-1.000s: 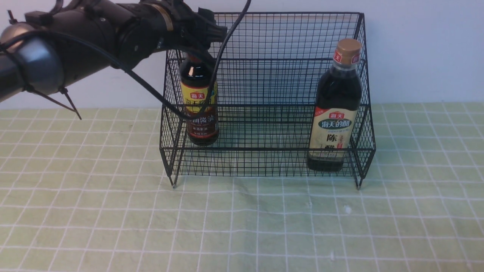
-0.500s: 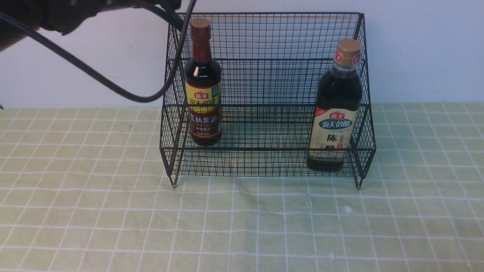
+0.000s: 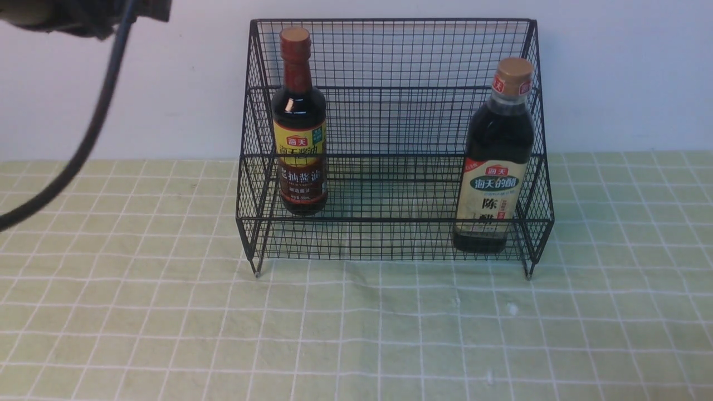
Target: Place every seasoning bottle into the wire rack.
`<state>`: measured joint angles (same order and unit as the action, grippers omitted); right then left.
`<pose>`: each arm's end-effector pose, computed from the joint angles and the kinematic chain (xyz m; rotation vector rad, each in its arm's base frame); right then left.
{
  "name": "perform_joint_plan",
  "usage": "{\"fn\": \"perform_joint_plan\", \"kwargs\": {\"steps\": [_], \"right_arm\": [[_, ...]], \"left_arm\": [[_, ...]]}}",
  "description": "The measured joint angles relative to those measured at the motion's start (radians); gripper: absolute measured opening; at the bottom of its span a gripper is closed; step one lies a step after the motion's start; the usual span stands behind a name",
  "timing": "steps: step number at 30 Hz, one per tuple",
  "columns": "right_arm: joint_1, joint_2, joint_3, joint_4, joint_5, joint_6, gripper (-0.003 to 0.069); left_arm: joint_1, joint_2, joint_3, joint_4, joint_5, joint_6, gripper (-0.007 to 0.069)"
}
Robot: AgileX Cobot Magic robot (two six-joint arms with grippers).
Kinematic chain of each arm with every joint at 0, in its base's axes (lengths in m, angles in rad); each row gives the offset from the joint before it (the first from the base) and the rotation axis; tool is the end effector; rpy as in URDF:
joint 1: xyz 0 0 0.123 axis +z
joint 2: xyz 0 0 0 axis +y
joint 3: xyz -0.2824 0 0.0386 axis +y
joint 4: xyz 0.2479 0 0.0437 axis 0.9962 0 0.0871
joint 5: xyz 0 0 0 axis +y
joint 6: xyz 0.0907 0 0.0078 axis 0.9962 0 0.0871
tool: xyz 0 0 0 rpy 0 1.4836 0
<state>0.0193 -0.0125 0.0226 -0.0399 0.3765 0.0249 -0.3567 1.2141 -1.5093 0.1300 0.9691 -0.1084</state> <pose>0.0524 -0.0003 0.1723 -0.0193 1.8698 -0.0088 0.2260 -0.0738 0.4651 0.2837 2.1331 -0.1121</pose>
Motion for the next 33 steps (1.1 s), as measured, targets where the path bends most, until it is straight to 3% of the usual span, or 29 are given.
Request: {"fn": "perform_joint_plan", "kwargs": {"steps": [12,16,25,29,33], "right_arm": [[0.000,0.000,0.000,0.000,0.000,0.000,-0.0015],[0.000,0.000,0.000,0.000,0.001,0.000,-0.0015],[0.000,0.000,0.000,0.000,0.001,0.000,-0.0015],[0.000,0.000,0.000,0.000,0.001,0.000,-0.0015],[0.000,0.000,0.000,0.000,0.001,0.000,-0.0015]], "left_arm": [[0.000,-0.298,-0.007,-0.293,0.288,-0.008,-0.0006],[0.000,-0.364,-0.007,-0.355,0.311,0.000,-0.0006],[0.000,-0.449,-0.009,-0.284,0.281,0.272,-0.0006],[0.000,-0.455,-0.007,-0.216,0.198,0.300,-0.0006],[0.015,-0.527,0.129,-0.150,0.008,0.307,-0.0006]]}}
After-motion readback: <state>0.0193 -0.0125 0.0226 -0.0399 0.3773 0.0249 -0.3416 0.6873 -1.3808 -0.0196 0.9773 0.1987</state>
